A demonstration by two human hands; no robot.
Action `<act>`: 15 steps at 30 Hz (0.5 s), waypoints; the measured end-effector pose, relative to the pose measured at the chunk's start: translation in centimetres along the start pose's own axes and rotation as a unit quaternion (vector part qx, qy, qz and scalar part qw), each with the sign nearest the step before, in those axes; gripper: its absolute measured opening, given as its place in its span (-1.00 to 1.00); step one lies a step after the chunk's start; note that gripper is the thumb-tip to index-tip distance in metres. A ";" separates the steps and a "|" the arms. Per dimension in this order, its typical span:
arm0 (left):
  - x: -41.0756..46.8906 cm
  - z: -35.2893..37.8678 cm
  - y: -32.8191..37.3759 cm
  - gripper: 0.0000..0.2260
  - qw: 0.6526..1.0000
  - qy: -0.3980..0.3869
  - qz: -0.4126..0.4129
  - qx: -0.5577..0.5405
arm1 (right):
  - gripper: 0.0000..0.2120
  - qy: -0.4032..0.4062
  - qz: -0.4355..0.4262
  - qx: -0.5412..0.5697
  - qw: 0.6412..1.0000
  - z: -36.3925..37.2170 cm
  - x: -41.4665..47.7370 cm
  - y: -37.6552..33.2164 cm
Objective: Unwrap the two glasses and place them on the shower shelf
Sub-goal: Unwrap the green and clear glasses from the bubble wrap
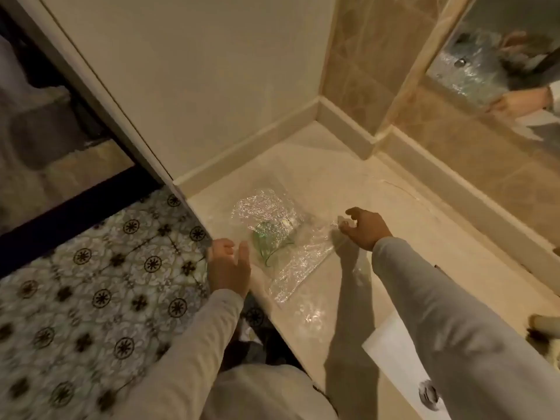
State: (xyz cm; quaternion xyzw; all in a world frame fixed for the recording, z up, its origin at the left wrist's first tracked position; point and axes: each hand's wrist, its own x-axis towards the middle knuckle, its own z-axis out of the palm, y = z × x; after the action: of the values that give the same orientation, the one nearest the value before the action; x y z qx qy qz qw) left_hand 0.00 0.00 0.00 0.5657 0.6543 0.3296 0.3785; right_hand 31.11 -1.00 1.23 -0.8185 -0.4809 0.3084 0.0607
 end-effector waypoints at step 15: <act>1.4 5.1 0.0 -0.38 0.952 -0.069 -0.269 -0.131 | -0.85 -0.005 0.027 0.119 0.992 1.5 1.0 1.4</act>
State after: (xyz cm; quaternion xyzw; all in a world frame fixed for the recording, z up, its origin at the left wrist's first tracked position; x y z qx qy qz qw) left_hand 4.37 1.39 -2.70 0.3355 0.7056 0.2585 0.5682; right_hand 31.65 -1.22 -0.98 -0.8167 -0.4184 0.3693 0.1468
